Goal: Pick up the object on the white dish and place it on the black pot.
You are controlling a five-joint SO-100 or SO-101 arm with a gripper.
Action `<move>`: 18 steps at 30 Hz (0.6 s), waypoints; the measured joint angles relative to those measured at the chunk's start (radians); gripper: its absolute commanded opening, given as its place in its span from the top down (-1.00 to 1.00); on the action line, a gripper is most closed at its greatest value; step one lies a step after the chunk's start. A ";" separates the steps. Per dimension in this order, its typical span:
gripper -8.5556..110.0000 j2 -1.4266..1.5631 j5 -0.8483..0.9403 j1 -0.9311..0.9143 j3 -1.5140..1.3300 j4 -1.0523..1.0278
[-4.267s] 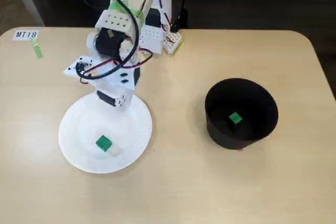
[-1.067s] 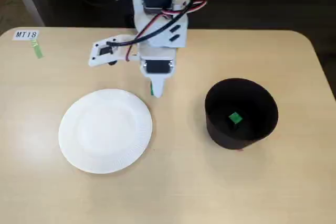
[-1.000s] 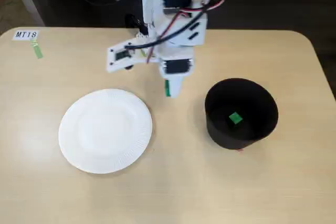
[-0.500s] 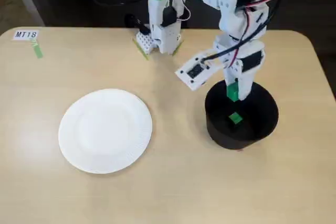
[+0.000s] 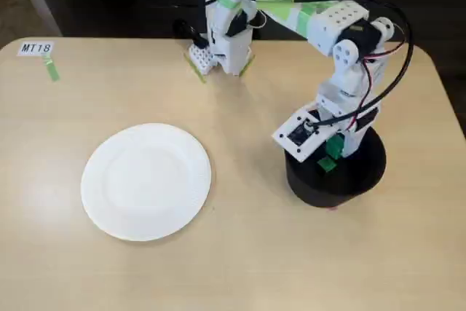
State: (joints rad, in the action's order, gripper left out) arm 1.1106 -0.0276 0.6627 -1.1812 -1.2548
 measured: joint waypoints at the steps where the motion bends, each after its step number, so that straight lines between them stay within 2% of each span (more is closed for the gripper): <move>1: 0.86 -0.008 0.002 0.005 0.000 0.008; 4: 0.86 -0.029 0.006 0.005 0.000 0.023; 5: 0.79 -0.034 0.006 0.005 0.000 0.028; 8: 0.39 -0.035 0.032 0.014 0.000 0.034; 10: 0.24 -0.035 0.069 0.017 0.000 0.034; 15: 0.20 -0.035 0.097 0.005 -0.002 0.032; 18: 0.34 -0.025 0.097 -0.002 -0.002 0.017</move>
State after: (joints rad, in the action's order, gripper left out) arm 1.0861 0.0690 0.6611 -1.1827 -1.2379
